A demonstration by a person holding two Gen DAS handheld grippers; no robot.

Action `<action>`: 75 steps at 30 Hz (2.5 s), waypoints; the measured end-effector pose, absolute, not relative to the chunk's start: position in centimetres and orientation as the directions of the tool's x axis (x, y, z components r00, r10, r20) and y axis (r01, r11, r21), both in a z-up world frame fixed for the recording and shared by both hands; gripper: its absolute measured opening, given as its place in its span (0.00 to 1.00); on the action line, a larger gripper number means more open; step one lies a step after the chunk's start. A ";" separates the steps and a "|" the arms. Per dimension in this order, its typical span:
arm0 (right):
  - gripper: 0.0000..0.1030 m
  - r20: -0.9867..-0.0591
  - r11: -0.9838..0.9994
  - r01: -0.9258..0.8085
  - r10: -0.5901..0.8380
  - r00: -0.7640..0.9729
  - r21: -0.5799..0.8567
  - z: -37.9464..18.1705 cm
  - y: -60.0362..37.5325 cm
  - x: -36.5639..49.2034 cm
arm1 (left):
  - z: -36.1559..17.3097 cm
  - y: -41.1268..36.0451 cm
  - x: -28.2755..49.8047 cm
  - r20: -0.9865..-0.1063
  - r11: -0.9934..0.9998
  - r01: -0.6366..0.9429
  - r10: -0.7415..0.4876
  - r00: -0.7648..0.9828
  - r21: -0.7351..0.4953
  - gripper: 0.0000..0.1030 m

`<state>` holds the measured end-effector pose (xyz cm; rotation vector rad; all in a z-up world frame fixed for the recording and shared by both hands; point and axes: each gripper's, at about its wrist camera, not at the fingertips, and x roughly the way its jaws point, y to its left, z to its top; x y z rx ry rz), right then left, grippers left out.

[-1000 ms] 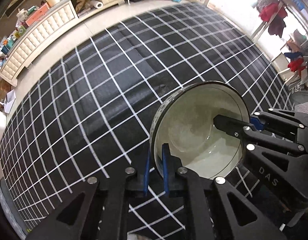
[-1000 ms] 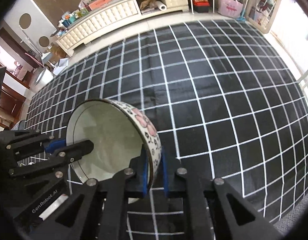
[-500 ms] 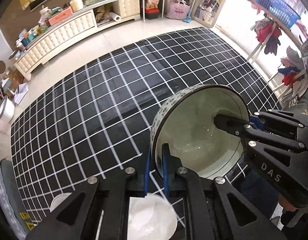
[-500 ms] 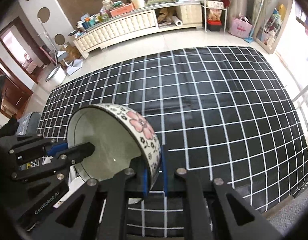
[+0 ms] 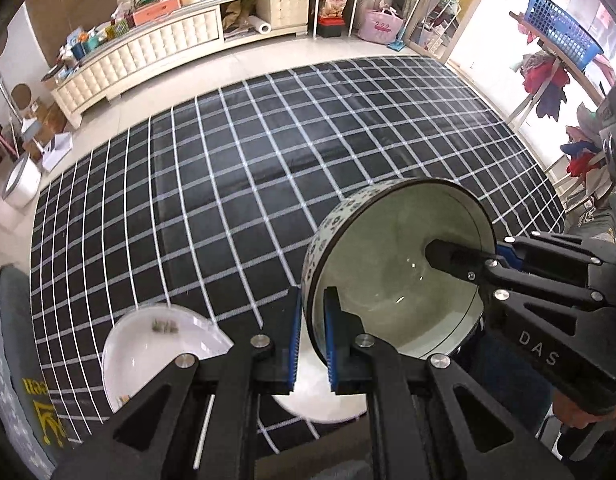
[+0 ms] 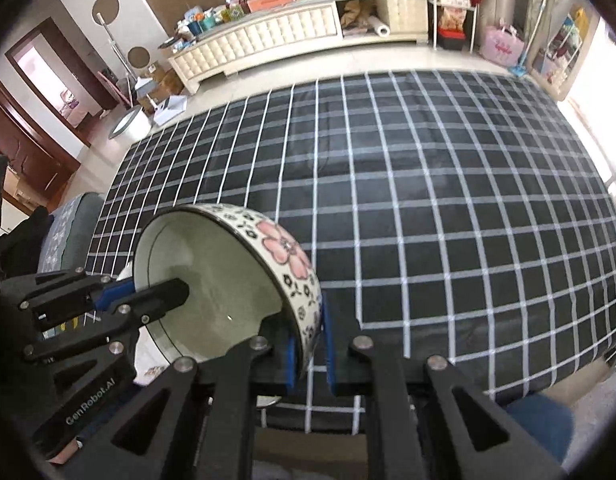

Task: Organize plates and bowls
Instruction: 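Lower the patterned bowl onto the stacked bowls, then grasp the rim of the three-bowl stack with the right gripper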

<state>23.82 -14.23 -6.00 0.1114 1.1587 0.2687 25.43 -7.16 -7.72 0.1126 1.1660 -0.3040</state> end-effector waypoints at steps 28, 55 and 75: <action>0.14 -0.945 0.963 -0.142 0.255 0.203 0.229 -12.1 -9.8 22.8 | -15.4 -3.6 21.9 -0.944 0.979 0.186 -0.137 0.302 -0.082 0.09; 0.38 -0.929 0.952 -0.148 0.294 0.223 0.266 -10.6 -9.8 21.8 | -15.9 -3.0 21.6 -0.935 0.978 0.162 -0.179 0.305 -0.134 0.09; 0.76 -0.901 0.974 -0.222 0.137 0.411 0.047 -6.4 -9.2 19.7 | -11.0 -2.4 19.3 -0.875 0.966 0.184 -0.245 0.418 -0.183 0.47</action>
